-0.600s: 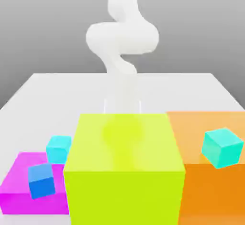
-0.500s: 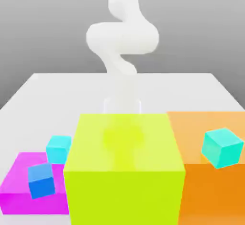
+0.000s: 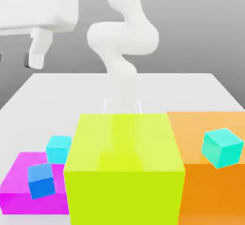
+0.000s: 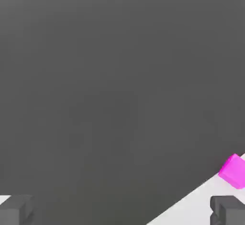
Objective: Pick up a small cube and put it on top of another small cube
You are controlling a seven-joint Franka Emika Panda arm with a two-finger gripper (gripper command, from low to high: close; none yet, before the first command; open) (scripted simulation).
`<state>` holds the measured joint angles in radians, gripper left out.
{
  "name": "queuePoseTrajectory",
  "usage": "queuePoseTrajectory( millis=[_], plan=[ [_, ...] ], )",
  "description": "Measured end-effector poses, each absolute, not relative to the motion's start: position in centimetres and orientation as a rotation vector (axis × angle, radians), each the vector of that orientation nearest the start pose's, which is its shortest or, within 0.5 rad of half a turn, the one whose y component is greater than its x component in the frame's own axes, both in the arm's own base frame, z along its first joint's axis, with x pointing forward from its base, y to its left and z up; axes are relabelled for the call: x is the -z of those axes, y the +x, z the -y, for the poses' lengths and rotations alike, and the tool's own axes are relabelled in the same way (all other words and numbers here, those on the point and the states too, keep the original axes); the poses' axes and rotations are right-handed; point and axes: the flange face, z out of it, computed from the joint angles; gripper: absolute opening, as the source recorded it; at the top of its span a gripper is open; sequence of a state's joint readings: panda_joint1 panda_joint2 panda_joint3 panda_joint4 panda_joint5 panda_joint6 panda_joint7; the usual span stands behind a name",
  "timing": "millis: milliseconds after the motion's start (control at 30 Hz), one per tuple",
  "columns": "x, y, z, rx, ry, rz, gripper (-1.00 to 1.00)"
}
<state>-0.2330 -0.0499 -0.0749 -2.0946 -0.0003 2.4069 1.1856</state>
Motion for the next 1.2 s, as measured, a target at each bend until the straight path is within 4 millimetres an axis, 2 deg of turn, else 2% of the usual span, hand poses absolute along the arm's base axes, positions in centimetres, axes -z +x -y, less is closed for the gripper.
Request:
queuePoseTrajectory(
  millis=[67,267,400,533,667,700,867,900,933,1067,1200],
  plan=[
    [-45.1,54.6,19.5,0.431,-2.106,-2.096,0.00],
    [-35.3,55.9,24.8,0.262,-1.948,-2.338,0.00],
    [-28.3,55.4,28.5,0.148,-1.816,-2.497,0.00],
    [-21.1,53.9,31.8,0.033,-1.669,-2.648,0.00],
    [-14.2,53.4,32.7,0.001,-1.629,-2.686,0.00],
    [-13.1,53.4,32.7,0.001,-1.627,-2.687,-1.00],
    [-13.2,53.4,32.7,0.002,-1.626,-2.686,-1.00],
    [-12.6,53.4,32.7,0.002,-1.626,-2.686,-1.00],
    [-13.2,53.4,32.7,0.001,-1.625,-2.687,-1.00],
    [-18.7,53.2,32.5,0.001,-1.625,-2.685,-1.00],
    [-22.6,51.2,30.6,-0.005,-1.624,-2.678,-1.00]
  ],
)
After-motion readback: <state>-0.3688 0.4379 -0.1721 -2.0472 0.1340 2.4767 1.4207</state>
